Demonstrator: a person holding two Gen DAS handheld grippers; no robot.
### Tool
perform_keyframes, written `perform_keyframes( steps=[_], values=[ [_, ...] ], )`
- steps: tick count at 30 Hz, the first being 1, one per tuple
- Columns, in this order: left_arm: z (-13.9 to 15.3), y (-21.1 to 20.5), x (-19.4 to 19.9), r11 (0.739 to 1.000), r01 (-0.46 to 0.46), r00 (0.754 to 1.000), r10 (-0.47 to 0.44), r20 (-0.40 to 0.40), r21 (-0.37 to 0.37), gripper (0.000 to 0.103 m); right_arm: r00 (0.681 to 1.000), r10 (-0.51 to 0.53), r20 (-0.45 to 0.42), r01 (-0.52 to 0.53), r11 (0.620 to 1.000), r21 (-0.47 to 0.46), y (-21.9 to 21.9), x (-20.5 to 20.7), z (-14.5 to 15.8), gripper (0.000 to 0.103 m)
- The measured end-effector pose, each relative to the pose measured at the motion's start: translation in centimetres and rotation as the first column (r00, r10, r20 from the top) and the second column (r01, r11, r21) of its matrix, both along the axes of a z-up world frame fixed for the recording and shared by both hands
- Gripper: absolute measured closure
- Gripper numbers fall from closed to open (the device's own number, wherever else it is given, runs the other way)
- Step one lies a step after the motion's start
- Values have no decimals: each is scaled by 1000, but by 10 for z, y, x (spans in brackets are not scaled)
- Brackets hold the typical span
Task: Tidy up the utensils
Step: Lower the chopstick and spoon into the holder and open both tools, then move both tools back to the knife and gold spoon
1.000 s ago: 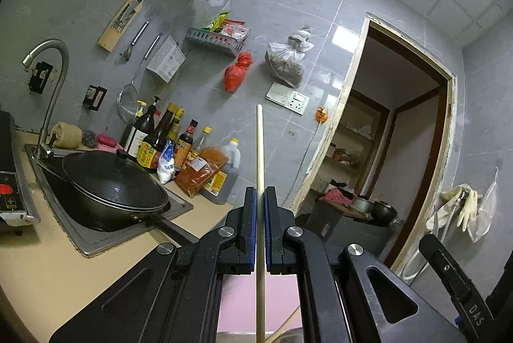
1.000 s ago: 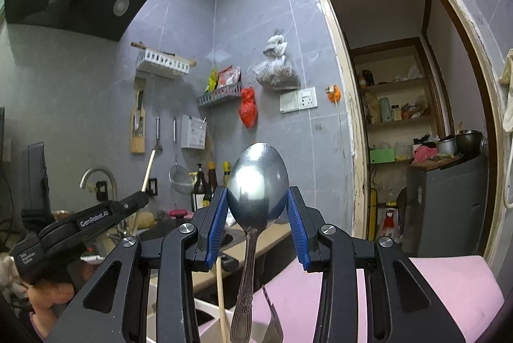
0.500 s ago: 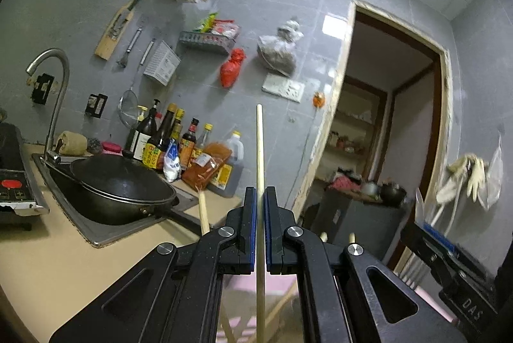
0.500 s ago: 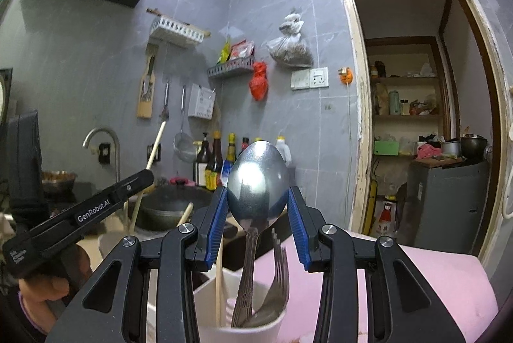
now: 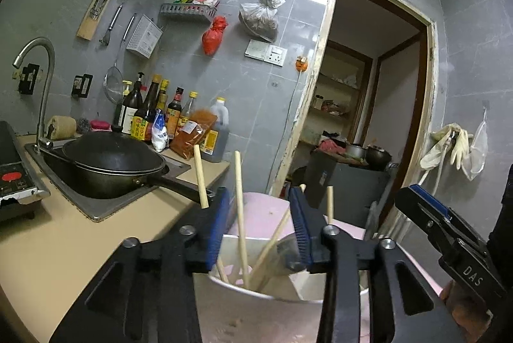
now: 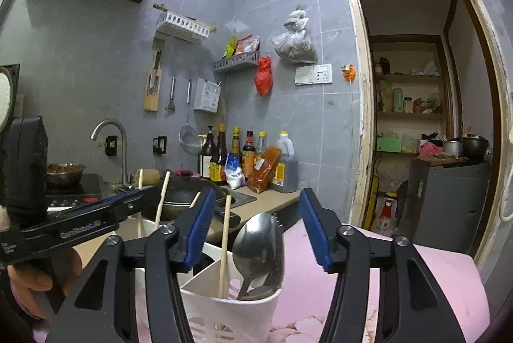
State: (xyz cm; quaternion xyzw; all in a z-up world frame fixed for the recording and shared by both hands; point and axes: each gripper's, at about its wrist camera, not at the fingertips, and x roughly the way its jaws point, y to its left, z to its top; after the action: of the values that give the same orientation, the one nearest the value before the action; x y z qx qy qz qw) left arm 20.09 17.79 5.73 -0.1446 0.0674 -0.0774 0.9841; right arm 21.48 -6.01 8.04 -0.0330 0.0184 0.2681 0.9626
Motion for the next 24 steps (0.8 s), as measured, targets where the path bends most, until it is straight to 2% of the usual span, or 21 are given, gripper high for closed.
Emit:
perform_keyframes(
  steps=[2, 4, 6, 8, 11, 16, 24],
  values=[
    [6, -5, -5, 1000, -1, 1000, 1, -17, 21, 64, 1000, -21, 1, 21, 1000, 0, -7, -5, 4, 37],
    [10, -11, -9, 999, -2, 1000, 3, -26, 40, 56, 999, -44, 2, 44, 999, 1, -17, -10, 8, 28],
    [13, -20, -16, 998, -9, 1000, 11, -27, 57, 38, 998, -67, 3, 67, 998, 3, -28, -17, 9, 23],
    [16, -30, -21, 997, -8, 999, 10, -30, 73, 28, 995, -95, 2, 95, 995, 0, -40, -23, 11, 16],
    [17, -47, -27, 994, -4, 999, 8, -41, 106, 21, 990, -143, -3, 143, 990, 0, -61, -33, 12, 3],
    [14, -76, -35, 990, 17, 999, -10, -51, 140, 11, 975, -220, -10, 220, 975, -12, -98, -49, 11, 0],
    [3, -131, -41, 969, 151, 985, -131, -111, 194, 10, 944, -318, -86, 312, 947, -80, -153, -63, 0, 0]
  ],
)
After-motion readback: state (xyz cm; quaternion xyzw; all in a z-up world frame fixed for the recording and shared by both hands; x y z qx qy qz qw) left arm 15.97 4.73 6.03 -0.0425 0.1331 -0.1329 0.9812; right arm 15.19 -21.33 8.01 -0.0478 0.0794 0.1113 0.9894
